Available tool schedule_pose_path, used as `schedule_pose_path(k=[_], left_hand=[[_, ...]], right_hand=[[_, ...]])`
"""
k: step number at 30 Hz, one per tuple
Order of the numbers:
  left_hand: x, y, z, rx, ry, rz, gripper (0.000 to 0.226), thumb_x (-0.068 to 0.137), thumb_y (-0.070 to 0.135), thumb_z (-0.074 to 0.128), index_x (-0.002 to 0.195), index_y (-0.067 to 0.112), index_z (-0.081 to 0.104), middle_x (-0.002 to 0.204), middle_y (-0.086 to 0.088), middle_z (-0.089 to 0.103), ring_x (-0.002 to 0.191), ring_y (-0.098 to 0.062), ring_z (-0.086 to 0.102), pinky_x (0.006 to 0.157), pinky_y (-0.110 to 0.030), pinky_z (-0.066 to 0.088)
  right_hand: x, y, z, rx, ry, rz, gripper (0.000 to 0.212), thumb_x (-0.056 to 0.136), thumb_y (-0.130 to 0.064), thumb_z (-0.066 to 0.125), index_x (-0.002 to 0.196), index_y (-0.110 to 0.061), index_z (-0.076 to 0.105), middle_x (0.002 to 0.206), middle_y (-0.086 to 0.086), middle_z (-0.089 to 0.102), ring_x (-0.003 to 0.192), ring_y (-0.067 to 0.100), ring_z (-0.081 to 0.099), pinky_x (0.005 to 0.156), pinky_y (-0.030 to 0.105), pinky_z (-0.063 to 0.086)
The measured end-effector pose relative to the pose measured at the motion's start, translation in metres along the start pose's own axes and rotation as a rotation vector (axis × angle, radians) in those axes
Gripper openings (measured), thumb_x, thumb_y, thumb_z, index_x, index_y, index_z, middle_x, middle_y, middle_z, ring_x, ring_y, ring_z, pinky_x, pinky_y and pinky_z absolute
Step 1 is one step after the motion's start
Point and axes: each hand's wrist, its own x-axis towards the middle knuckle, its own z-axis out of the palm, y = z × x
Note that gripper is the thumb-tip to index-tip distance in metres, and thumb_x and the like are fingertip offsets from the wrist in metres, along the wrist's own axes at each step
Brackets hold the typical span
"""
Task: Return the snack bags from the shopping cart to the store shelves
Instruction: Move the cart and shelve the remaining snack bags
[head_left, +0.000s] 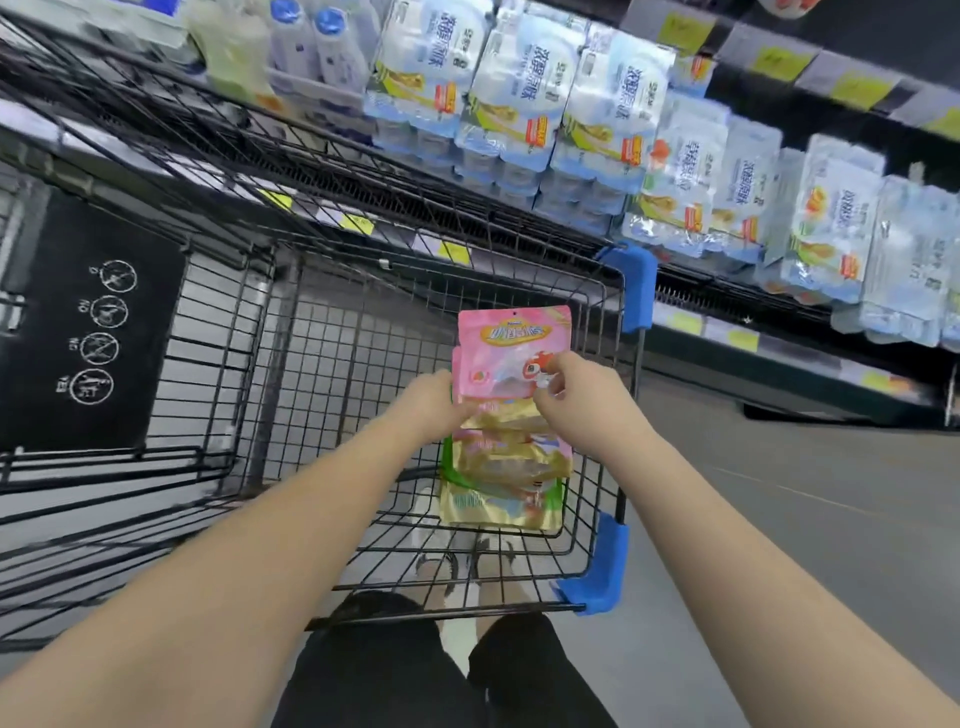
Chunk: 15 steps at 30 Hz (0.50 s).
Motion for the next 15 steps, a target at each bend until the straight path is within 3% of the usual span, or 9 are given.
schedule_pose_path(k=[4,7,11,13,15], left_hand=[[0.017,-0.001,0.011,-0.156,0.006,-0.066,0.026,0.095,0.037,0.06,0.103,0.012,0.062,0.097,-0.008,0.064,0.095,-0.027,0.063,0.074,-0.031,0.045],[0.038,-0.008,0.019,-0.435,-0.025,-0.202,0.035,0.088,0.05,0.065,0.081,0.015,0.065,0.088,-0.011,0.072,0.084,-0.026,0.07,0.08,-0.041,0.058],[0.054,-0.012,0.022,-0.57,-0.068,-0.248,0.052,0.081,0.061,0.067,0.093,0.011,0.07,0.09,-0.003,0.071,0.086,-0.021,0.067,0.078,-0.033,0.052],[0.059,-0.008,0.023,-0.656,-0.113,-0.265,0.07,0.063,0.069,0.074,0.106,0.013,0.071,0.102,-0.003,0.073,0.096,-0.022,0.067,0.09,-0.037,0.053],[0.067,-0.008,0.029,-0.806,-0.143,-0.27,0.087,0.04,0.066,0.084,0.108,0.014,0.071,0.107,-0.006,0.074,0.101,-0.026,0.069,0.093,-0.045,0.055]], right_hand=[[0.004,0.002,0.006,0.015,-0.001,0.01,0.038,0.1,-0.022,0.053,0.137,-0.015,0.053,0.12,0.007,0.064,0.089,0.019,0.054,0.073,0.03,0.043],[0.008,0.004,0.007,-0.001,-0.001,0.038,0.034,0.099,-0.022,0.053,0.132,-0.011,0.052,0.119,0.009,0.064,0.091,0.023,0.055,0.075,0.033,0.048],[0.012,0.004,0.005,0.0,-0.005,0.066,0.036,0.101,-0.021,0.053,0.135,-0.009,0.049,0.124,0.011,0.063,0.106,0.029,0.061,0.082,0.036,0.051],[0.012,0.004,0.004,0.008,-0.004,0.079,0.039,0.102,-0.02,0.053,0.14,-0.01,0.047,0.127,0.011,0.062,0.109,0.029,0.061,0.085,0.037,0.052],[0.011,0.004,0.003,0.024,0.0,0.091,0.04,0.102,-0.02,0.052,0.141,-0.011,0.047,0.127,0.01,0.062,0.108,0.029,0.061,0.085,0.038,0.053]])
